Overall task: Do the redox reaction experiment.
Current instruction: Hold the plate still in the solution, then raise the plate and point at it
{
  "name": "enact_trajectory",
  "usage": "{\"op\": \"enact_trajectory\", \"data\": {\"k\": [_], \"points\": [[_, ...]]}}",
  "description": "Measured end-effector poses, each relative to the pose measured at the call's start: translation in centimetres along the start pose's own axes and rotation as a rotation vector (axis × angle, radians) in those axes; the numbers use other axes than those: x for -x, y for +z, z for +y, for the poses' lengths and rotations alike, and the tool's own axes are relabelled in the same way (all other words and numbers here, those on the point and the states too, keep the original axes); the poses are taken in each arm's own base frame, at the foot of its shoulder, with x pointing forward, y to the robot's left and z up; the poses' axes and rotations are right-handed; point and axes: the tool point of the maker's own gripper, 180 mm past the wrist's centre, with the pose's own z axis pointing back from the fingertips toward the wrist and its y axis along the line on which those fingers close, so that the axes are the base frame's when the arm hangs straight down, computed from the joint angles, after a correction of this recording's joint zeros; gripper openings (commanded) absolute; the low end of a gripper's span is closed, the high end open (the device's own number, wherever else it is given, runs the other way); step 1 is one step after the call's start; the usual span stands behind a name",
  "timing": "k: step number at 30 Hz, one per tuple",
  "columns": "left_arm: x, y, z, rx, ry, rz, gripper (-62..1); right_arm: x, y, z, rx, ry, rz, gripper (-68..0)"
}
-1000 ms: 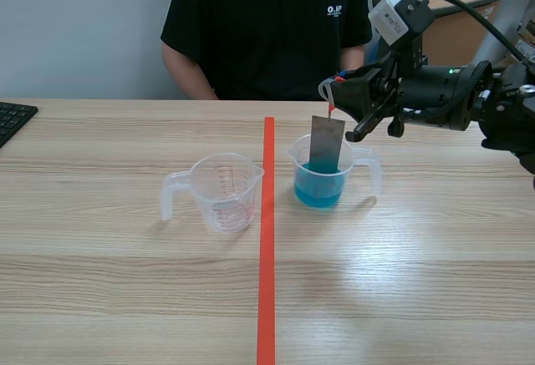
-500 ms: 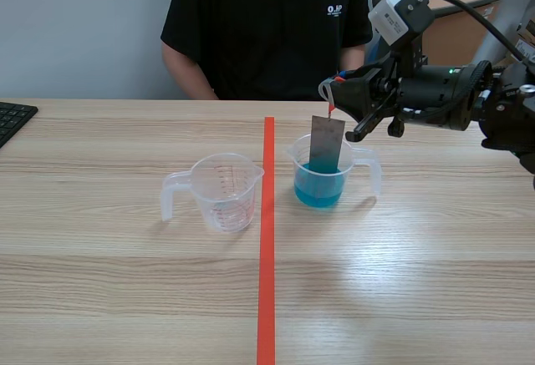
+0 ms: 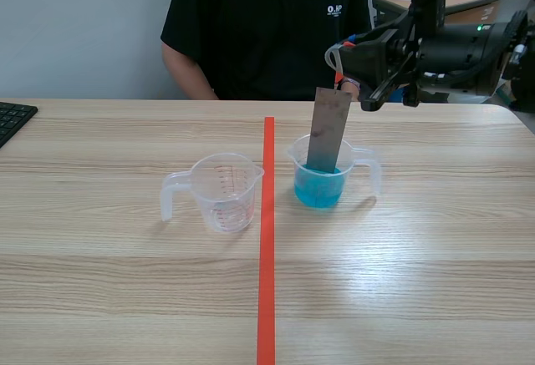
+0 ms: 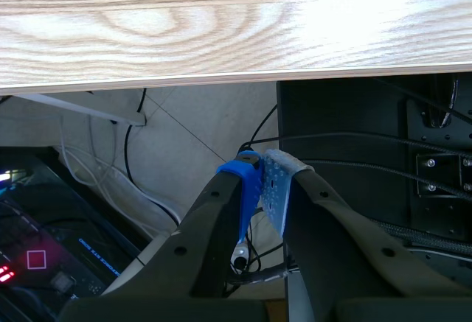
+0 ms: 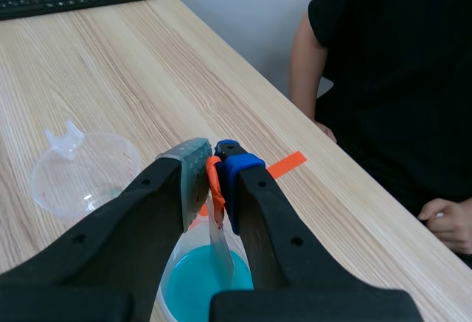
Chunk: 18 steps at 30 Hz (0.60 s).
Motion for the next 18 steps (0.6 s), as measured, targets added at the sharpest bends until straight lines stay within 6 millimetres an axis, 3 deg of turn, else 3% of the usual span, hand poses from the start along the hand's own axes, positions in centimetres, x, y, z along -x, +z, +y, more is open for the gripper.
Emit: {"op": "enact_trajectory", "data": {"k": [18], "points": [[-0.3,-0.1,0.1,0.012,-0.015,-0.003,-57.8,-6.1,2.3,-1.1,0.021,0.018,-0.078,-65.8]]}}
